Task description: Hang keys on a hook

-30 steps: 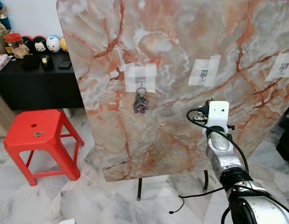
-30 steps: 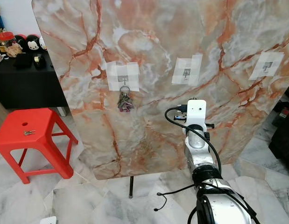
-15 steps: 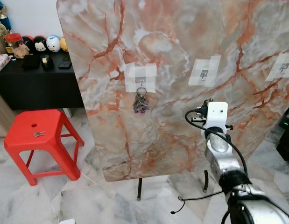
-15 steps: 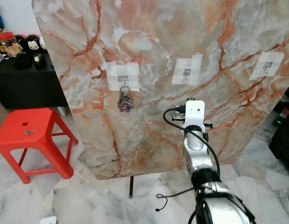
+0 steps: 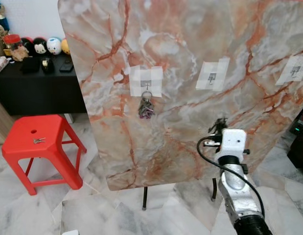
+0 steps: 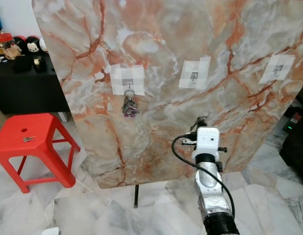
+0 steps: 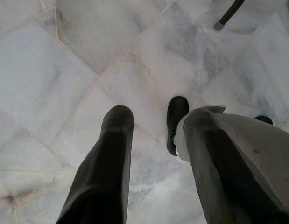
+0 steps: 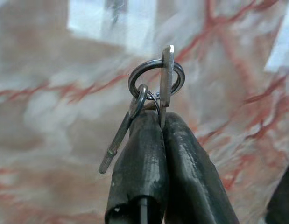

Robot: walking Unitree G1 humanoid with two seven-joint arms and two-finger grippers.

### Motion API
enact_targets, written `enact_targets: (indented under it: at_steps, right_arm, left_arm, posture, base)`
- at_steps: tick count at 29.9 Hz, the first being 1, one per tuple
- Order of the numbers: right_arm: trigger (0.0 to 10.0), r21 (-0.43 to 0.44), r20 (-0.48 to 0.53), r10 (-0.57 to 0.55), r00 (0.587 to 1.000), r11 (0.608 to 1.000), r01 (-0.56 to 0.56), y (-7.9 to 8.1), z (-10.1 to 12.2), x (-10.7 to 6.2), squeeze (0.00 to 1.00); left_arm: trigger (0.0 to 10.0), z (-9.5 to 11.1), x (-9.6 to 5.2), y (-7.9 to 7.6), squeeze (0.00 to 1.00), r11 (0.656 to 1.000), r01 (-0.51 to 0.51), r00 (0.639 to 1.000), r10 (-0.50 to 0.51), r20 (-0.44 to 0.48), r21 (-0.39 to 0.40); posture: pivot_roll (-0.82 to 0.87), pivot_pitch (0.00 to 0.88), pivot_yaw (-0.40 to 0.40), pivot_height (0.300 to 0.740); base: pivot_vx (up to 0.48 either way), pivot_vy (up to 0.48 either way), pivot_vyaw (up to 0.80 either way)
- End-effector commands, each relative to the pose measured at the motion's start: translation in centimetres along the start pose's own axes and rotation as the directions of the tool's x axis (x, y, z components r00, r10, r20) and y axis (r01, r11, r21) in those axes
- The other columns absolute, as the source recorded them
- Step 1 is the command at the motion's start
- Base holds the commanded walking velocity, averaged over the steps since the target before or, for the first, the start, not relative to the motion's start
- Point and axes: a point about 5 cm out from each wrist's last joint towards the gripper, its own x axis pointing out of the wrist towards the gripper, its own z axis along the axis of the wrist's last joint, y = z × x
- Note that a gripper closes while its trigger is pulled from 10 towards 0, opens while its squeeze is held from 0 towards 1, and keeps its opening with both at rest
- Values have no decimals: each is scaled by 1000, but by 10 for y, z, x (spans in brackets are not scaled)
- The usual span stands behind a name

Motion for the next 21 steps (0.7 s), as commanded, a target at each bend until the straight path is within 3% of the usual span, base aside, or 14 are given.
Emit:
enact_targets:
  at_steps: [1, 12, 21]
  right_arm:
    - [10000, 1, 4, -15, 1000, 1000, 15, -4, 3, 0, 0]
    - [10000, 2, -12, 33, 999, 999, -33, 10, 7, -2, 0]
    - [10000, -8, -31, 50, 998, 999, -50, 11, 5, -5, 0]
  left_arm:
    - [10000, -5, -1, 1, 0, 1000, 3, 1000, -3, -20, 8]
    - [10000, -5, -1, 1, 0, 1000, 4, 1000, -4, -23, 8]
    - [10000, -6, -1, 1, 0, 1000, 9, 1000, -8, -28, 22]
  posture:
    - [118, 0, -36, 740]
    - [124, 0, -41, 740]
    - [117, 0, -38, 740]
  base:
    - [0, 0, 0]
    - [0, 0, 0]
    - [0, 0, 0]
